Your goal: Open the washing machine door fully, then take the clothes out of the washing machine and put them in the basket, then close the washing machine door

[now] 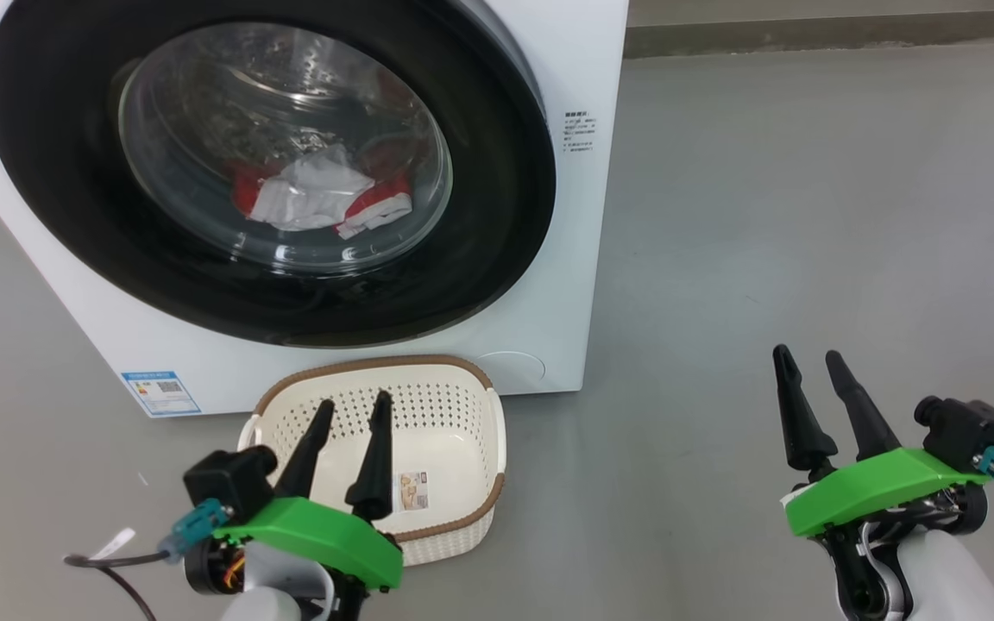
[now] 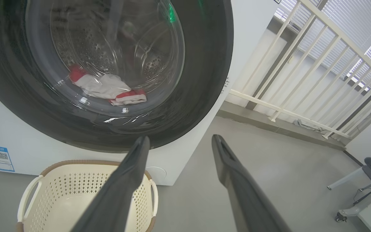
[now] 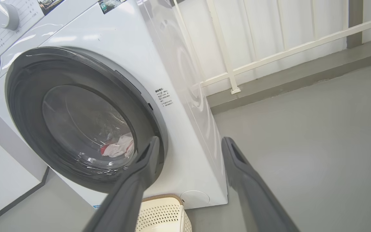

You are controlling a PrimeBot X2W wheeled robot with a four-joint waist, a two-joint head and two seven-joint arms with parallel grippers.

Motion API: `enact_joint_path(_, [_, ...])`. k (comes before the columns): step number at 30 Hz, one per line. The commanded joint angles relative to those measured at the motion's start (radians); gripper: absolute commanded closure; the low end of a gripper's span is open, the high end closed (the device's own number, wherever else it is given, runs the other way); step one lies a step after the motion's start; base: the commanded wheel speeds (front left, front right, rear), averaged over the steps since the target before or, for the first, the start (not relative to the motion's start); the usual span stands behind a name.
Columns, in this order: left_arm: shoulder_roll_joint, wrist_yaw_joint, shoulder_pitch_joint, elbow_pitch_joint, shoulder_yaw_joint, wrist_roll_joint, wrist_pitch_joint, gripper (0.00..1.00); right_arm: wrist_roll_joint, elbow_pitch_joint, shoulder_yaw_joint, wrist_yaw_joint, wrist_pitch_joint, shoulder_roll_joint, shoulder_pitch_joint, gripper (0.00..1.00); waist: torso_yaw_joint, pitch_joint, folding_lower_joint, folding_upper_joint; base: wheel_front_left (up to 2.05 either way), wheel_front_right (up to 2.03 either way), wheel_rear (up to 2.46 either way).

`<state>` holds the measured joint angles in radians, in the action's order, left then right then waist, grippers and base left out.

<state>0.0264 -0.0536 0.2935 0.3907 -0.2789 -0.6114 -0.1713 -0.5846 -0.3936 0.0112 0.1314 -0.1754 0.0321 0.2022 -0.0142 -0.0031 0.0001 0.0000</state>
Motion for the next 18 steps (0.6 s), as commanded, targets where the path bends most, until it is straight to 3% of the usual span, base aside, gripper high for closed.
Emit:
enact_joint_path(1, [0.019, -0.012, 0.048, -0.016, 0.013, 0.033, -0.018, 0.0, 0.031, 0.024, -0.027, -0.001, -0.014, 0.011, 0.057, 0.0, 0.0, 0.0, -0.0001, 0.0, 0.0, 0.0, 0.0])
enact_joint_path(18, [0.023, -0.052, 0.126, 0.052, -0.053, 0.231, -0.071, 0.0, 0.24, 0.025, -0.039, -0.001, -0.067, 0.016, 0.101, 0.0, -0.001, 0.005, -0.0001, 0.0, 0.0, 0.0, 0.0])
